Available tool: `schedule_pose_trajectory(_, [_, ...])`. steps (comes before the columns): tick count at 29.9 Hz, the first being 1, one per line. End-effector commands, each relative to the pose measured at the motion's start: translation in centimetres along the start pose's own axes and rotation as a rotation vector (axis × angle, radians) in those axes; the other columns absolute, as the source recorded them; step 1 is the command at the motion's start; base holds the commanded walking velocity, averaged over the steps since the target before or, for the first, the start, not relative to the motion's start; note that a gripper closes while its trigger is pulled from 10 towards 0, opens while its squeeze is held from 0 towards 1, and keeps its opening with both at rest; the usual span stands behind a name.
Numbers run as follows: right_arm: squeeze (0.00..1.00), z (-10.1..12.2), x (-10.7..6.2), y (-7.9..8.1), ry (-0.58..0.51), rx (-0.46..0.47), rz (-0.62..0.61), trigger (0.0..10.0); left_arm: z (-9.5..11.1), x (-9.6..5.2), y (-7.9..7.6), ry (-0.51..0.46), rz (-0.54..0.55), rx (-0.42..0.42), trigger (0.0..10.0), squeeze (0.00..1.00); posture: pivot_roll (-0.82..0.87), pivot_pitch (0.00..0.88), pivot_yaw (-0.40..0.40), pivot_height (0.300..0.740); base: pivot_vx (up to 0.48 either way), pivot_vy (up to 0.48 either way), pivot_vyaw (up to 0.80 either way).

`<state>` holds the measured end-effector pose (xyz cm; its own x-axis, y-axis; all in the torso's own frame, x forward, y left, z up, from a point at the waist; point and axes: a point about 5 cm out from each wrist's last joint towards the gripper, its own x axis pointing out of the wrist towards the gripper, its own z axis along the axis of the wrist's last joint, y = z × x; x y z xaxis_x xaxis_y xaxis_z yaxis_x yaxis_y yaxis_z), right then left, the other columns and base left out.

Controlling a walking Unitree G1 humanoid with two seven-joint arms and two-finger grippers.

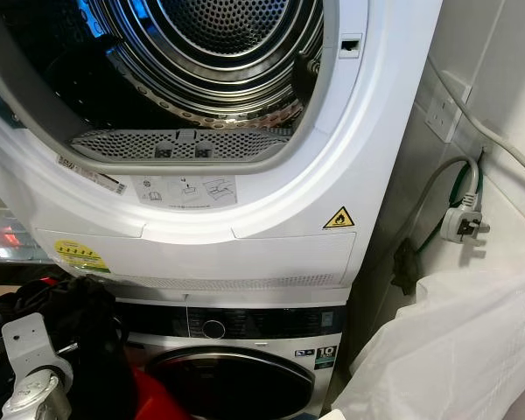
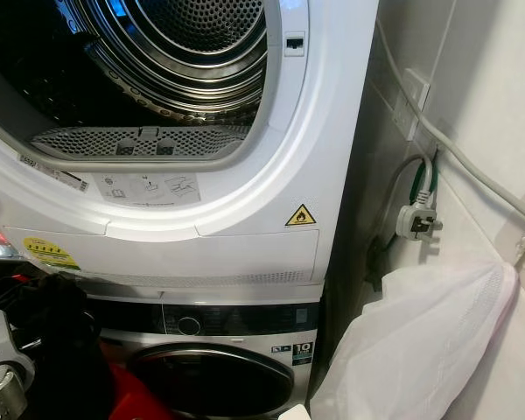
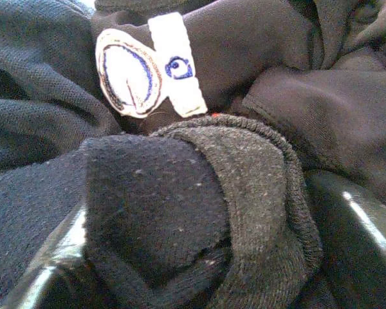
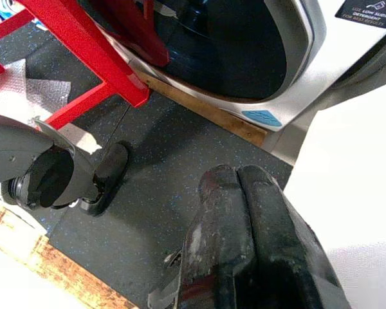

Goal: Clothes washing

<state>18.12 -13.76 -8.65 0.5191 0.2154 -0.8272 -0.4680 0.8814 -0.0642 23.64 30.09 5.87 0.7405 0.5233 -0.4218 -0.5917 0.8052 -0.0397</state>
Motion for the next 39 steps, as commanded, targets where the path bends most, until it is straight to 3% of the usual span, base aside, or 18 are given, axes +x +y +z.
schedule_pose_trajectory(1, [0.0,0.1,0.1,0.2,-0.008,0.001,0.004,10.0,-0.3,-0.3,-0.1,0.007,-0.03,-0.02,0.0,0.0,0.09,0.0,0.057,0.74,0.0,0.0,0.0])
schedule_pose_trajectory(20, [0.0,0.1,0.1,0.6,-0.005,0.002,0.014,10.0,-0.7,-1.2,-0.9,-0.052,-0.097,-0.01,0.0,0.0,0.09,0.0,0.062,0.74,0.0,0.0,0.0])
schedule_pose_trajectory(31, [0.0,0.0,0.1,0.7,-0.003,0.007,0.019,10.0,0.5,-3.0,-0.8,-0.273,-0.142,-0.066,0.0,0.0,0.09,0.0,0.065,0.74,0.0,0.0,0.0])
schedule_pose_trajectory(35, [0.0,-0.1,0.1,0.7,-0.004,0.01,0.023,10.0,1.0,-4.0,-0.7,-0.37,-0.134,-0.056,0.0,0.0,0.09,0.0,0.063,0.74,0.0,0.0,0.0])
schedule_pose_trajectory(39, [0.0,0.0,0.1,0.8,-0.006,0.012,0.03,10.0,0.8,-5.2,-1.3,-0.409,-0.203,-0.027,0.0,0.0,0.09,0.0,0.062,0.74,0.0,0.0,0.0])
